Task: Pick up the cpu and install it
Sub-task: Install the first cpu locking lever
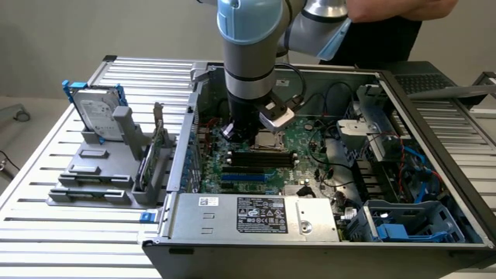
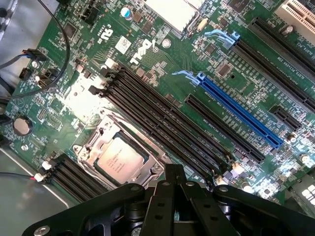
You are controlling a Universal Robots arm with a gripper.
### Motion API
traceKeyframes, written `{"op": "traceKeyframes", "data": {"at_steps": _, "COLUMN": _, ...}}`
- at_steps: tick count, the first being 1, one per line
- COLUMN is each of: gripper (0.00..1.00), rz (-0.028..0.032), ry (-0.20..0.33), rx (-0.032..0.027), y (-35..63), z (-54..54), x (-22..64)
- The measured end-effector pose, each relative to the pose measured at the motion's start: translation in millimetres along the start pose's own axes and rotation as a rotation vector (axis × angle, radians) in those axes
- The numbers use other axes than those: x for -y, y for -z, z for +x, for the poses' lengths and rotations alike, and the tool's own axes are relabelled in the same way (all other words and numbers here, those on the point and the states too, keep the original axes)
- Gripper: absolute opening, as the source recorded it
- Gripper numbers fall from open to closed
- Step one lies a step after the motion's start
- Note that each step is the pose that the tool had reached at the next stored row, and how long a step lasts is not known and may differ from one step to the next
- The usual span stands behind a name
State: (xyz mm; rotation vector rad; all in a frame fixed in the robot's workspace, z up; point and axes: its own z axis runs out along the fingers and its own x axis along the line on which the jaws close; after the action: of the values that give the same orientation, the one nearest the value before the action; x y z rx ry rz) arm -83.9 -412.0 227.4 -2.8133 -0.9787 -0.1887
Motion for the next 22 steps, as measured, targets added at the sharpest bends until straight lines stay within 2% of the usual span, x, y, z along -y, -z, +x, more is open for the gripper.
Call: {"op": "traceKeyframes", "data": {"at_steps": 22, "gripper": 0.11, "rz": 0.0023, "ry": 0.005, "rx": 0.0014, "y": -13.2, "z": -3.9, "x": 3.6}}
